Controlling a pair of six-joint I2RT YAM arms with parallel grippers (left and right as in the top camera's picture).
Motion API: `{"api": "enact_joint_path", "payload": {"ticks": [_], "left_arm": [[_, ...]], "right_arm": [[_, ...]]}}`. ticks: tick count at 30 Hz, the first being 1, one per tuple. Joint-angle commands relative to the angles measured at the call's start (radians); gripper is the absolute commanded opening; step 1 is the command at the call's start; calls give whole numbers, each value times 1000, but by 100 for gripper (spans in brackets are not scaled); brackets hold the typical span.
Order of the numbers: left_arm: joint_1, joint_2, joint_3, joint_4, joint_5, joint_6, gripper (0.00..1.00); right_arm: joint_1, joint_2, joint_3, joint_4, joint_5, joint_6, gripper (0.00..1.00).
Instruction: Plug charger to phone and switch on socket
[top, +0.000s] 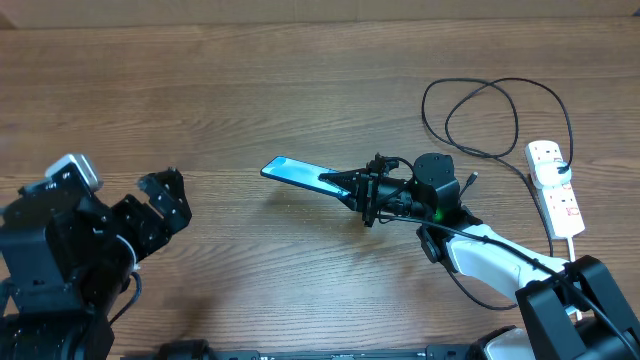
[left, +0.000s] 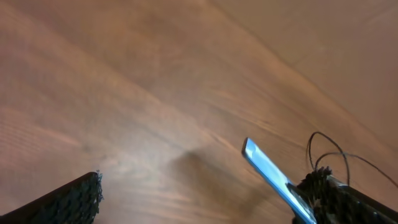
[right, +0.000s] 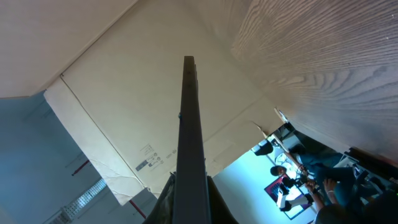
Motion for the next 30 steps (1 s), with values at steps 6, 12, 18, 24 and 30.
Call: {"api": "enact_joint_path", "payload": {"ticks": [6,12,18,24,30], "left_arm": [[3,71,-162,-37,285,-498,100],[2,182,-312,106,467,-641,95],[-31,315,-365,327,587,-645,86],[-173,460,-367,519,597,-703,76],[-233,501,-367,631,593,-750,72]], "right_arm": [[-1,-19,24,16,-2,97,4],[-1,-19,24,17,-2,97,4],[-1,-19,24,16,-1,98,4],[-1,-19,24,16,18,99,4],[5,-19,24,10,101,103,4]]}}
